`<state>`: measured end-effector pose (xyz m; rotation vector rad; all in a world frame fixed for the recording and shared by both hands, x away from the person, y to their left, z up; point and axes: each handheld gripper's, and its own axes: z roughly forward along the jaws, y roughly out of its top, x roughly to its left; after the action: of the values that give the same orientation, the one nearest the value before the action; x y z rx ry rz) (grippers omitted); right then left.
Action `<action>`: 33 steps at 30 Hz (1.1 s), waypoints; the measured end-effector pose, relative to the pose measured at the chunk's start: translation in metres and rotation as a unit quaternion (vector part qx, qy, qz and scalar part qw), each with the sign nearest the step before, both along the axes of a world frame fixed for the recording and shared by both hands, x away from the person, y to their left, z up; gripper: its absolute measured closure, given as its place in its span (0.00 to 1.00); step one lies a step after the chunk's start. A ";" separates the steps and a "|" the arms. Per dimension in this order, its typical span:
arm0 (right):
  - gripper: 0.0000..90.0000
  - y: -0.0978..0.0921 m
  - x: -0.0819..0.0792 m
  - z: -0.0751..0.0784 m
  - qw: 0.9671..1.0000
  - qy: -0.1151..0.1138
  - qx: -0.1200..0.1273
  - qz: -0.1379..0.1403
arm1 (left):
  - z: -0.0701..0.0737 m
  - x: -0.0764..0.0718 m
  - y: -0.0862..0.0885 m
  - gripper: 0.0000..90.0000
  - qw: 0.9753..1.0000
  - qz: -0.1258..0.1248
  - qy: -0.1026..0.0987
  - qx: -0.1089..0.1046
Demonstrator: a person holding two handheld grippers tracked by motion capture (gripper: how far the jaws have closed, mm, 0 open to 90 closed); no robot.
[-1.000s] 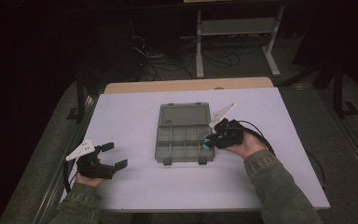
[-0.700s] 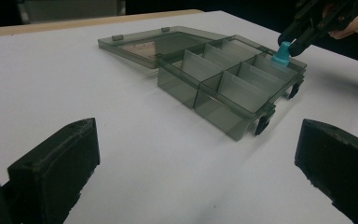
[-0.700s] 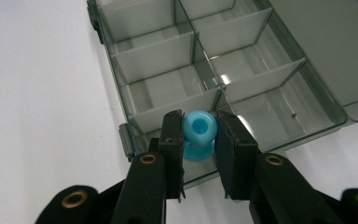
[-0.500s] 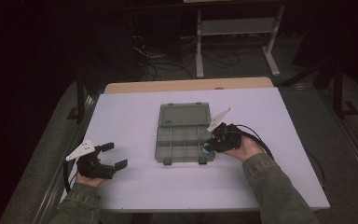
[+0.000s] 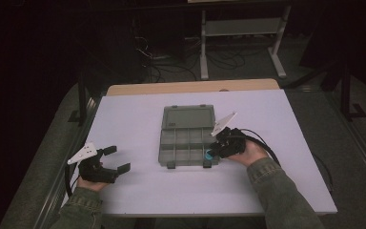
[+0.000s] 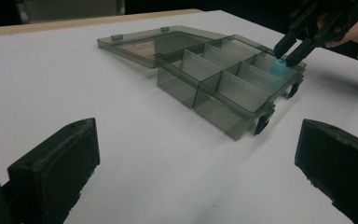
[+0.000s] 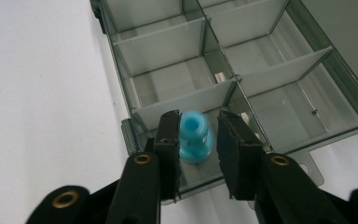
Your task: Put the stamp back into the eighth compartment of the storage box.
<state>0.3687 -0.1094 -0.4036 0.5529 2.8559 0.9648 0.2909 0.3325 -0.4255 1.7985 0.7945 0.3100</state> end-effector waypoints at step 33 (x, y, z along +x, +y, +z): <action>0.00 -0.022 0.003 0.019 0.994 -0.034 0.064 -0.083 | 0.000 0.000 0.000 0.00 1.000 0.000 0.001 0.001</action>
<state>0.3722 -0.1310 -0.3843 0.7417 2.6529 1.1186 0.2907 0.3324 -0.4256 1.8009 0.7969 0.3087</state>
